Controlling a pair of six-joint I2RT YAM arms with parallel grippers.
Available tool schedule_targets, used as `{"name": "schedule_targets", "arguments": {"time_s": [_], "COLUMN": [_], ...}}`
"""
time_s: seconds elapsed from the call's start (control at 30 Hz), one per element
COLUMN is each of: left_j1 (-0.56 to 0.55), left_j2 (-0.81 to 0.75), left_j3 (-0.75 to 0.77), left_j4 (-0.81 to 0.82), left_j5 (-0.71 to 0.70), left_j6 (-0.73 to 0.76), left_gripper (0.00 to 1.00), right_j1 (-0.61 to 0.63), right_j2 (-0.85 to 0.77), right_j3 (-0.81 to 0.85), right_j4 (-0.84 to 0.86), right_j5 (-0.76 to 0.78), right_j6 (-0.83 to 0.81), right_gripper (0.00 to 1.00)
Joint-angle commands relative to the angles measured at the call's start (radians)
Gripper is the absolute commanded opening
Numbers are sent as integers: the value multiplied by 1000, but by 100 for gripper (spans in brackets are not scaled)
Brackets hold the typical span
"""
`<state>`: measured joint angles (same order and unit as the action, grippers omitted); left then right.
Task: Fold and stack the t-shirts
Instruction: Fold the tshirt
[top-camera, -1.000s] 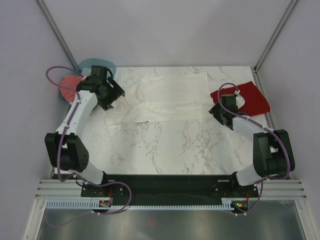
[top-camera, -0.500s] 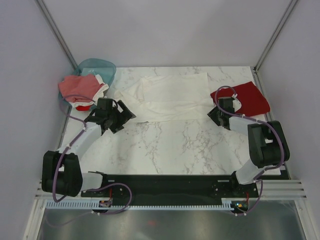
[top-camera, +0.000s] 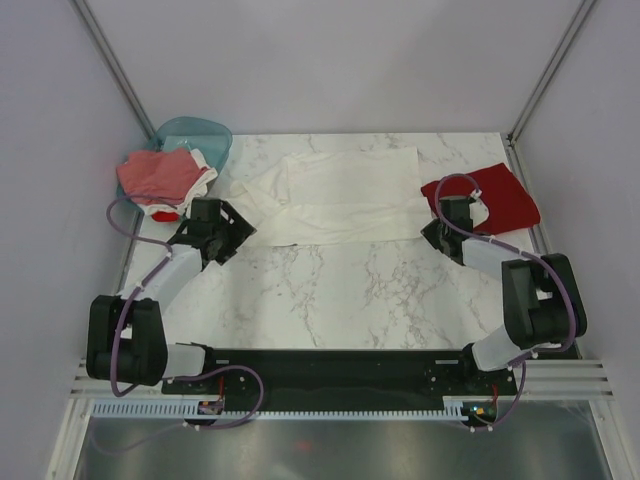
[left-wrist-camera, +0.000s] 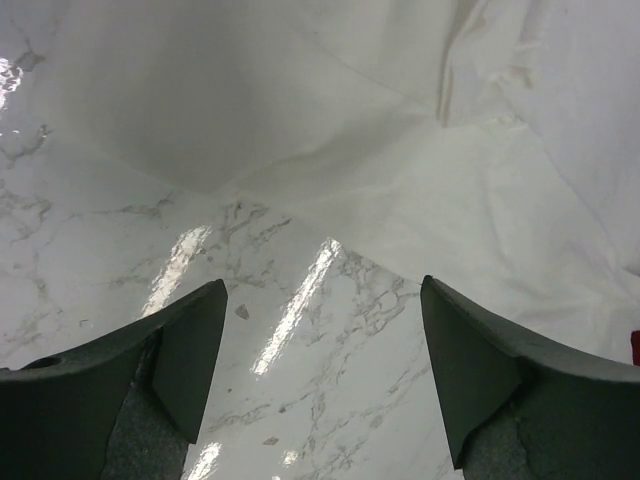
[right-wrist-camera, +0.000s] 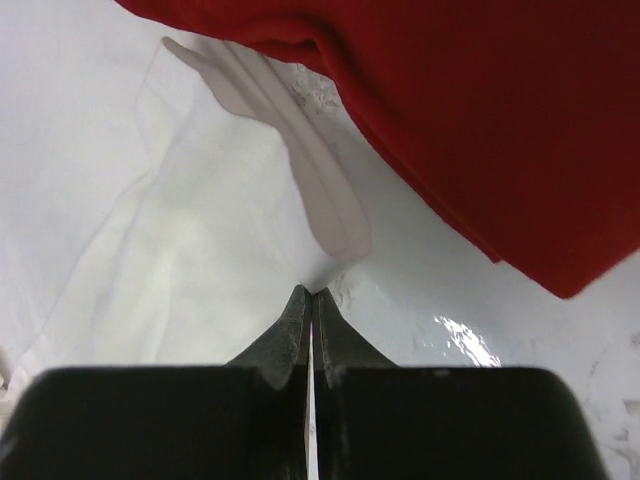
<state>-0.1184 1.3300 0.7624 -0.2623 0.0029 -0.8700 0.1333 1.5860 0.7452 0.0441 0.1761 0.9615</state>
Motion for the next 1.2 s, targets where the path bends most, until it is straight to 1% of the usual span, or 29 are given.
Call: {"name": "schedule_targets", "arguments": {"time_s": [0.0, 0.17, 0.27, 0.5, 0.67, 0.8, 0.97, 1.0, 1.03, 1.1, 1.17], "left_j1": [5, 5, 5, 5, 5, 5, 5, 6, 8, 10, 11], "left_j2": [-35, -68, -71, -60, -46, 1, 92, 115, 148, 166, 153], "left_j3": [-17, -51, -66, -90, -115, -113, -109, -106, -101, -87, -95], "left_j4": [26, 32, 32, 35, 80, 126, 176, 173, 175, 173, 166], "left_j5": [-121, -205, -236, -285, -317, -360, -373, -376, -368, -354, -375], "left_j6": [-47, -70, -90, -148, -187, -230, -254, -288, -296, -291, -294], "left_gripper": [85, 85, 84, 82, 81, 79, 74, 73, 72, 70, 53], "right_j1": [-6, -4, -6, -8, -8, -9, -11, -9, -11, -12, -17], "right_j2": [-112, -243, -268, -225, -201, -199, -222, -225, -231, -236, -244], "right_j3": [-39, -112, -135, -129, -119, -122, -135, -139, -141, -147, -150], "right_j4": [-21, -16, -15, -7, 0, 3, 14, 16, 16, 16, 16], "right_j5": [65, 95, 112, 77, 54, 57, 63, 63, 66, 65, 66], "right_j6": [26, 45, 59, 77, 77, 75, 80, 80, 80, 82, 82], "right_gripper": [0, 0, 0, 0, 0, 0, 0, 0, 0, 0, 0]}}
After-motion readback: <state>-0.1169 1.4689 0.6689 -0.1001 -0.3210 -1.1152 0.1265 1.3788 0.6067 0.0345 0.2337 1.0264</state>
